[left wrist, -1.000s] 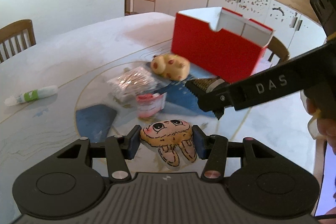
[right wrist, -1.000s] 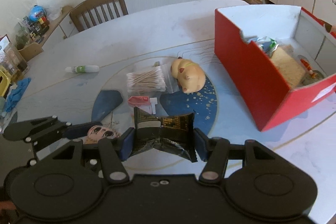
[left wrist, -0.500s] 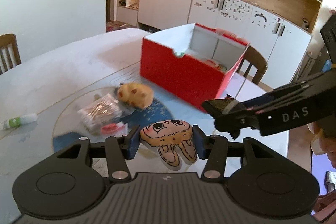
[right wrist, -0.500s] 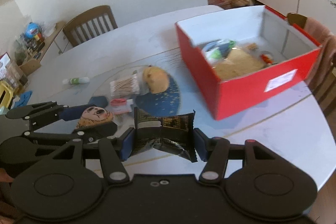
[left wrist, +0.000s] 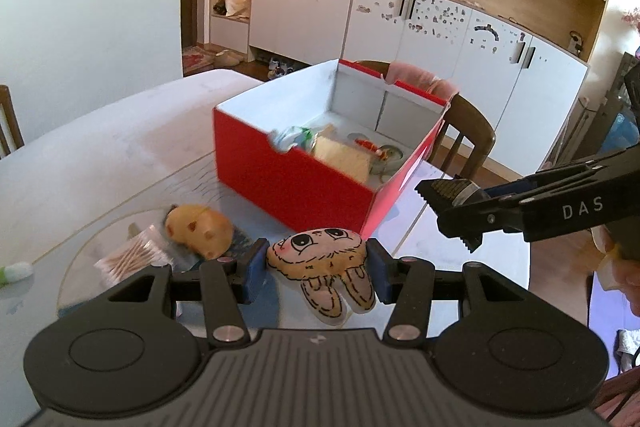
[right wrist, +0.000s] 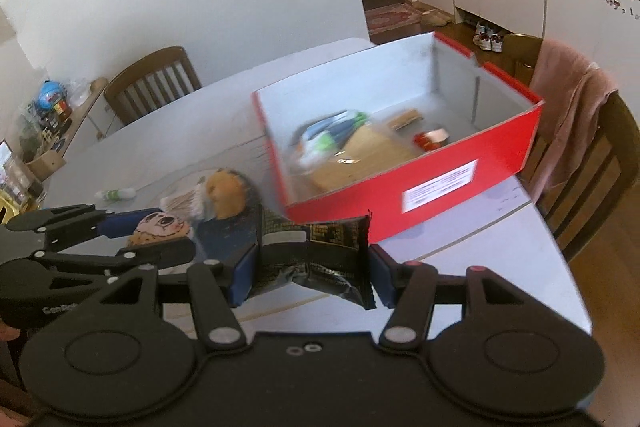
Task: Organize objects
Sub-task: 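Carry the plush with the left tool while the right tool carries the black bag over the box, then lower the black bag and open the right tool while the left tool releases the plush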
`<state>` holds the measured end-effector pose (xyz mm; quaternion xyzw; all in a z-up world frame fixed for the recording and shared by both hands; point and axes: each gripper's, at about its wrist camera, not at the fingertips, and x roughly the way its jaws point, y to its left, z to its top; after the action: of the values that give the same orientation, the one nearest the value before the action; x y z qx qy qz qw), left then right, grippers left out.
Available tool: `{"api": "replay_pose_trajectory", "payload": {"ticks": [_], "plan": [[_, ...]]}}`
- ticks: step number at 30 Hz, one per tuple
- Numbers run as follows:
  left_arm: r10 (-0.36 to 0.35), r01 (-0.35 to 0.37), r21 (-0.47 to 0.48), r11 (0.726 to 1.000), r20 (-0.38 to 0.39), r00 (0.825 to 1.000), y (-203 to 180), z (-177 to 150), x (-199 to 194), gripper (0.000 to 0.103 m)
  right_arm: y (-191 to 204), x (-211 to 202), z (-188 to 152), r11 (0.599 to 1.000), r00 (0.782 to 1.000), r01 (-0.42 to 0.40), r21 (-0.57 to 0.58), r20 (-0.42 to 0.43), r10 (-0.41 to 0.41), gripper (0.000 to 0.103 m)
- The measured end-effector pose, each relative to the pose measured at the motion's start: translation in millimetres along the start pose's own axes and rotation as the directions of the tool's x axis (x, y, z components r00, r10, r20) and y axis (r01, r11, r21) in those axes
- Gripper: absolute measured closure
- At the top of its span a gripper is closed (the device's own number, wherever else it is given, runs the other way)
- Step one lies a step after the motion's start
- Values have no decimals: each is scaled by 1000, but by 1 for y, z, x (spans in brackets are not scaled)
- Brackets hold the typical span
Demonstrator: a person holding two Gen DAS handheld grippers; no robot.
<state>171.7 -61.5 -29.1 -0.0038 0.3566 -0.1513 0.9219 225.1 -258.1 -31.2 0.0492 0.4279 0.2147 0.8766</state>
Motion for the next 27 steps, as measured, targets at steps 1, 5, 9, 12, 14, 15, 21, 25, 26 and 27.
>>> {"api": "replay_pose_trajectory", "payload": {"ticks": [1,5,9,12,14,15,21,25,26,27], "plan": [[1,-1,1,1000,0,1000,-5,4,4,52,-8,-1,4,1000,1000,3,0,4,-3,45],[8,-8,12,1000,1,1000,-23,21,17,52,-35,-3,21,1000,1000,6,-13,25,-6,45],[17,-17,22,1000,15,1000,-39,41,31,52,-61,-1,42,999,999,11,-38,49,-9,45],[25,-26,28,999,26,999,-49,56,43,52,-75,5,58,998,998,12,-54,60,-9,45],[33,-34,30,999,30,999,-55,67,51,52,-82,10,70,998,998,10,-59,69,-6,45],[37,-38,28,999,31,999,-57,73,55,52,-85,11,75,998,997,-2,-55,73,6,45],[51,-52,7,999,53,997,-65,108,74,52,-97,34,105,997,997,-26,-74,73,31,45],[86,-86,-9,996,18,996,-64,122,97,52,-105,57,117,997,999,-34,-69,36,36,45],[94,-93,-16,995,5,996,-63,124,104,52,-107,63,119,997,999,-35,-69,26,37,45],[95,-95,-19,995,-7,995,-62,126,109,52,-109,69,120,997,999,-31,-67,15,32,45]]}}
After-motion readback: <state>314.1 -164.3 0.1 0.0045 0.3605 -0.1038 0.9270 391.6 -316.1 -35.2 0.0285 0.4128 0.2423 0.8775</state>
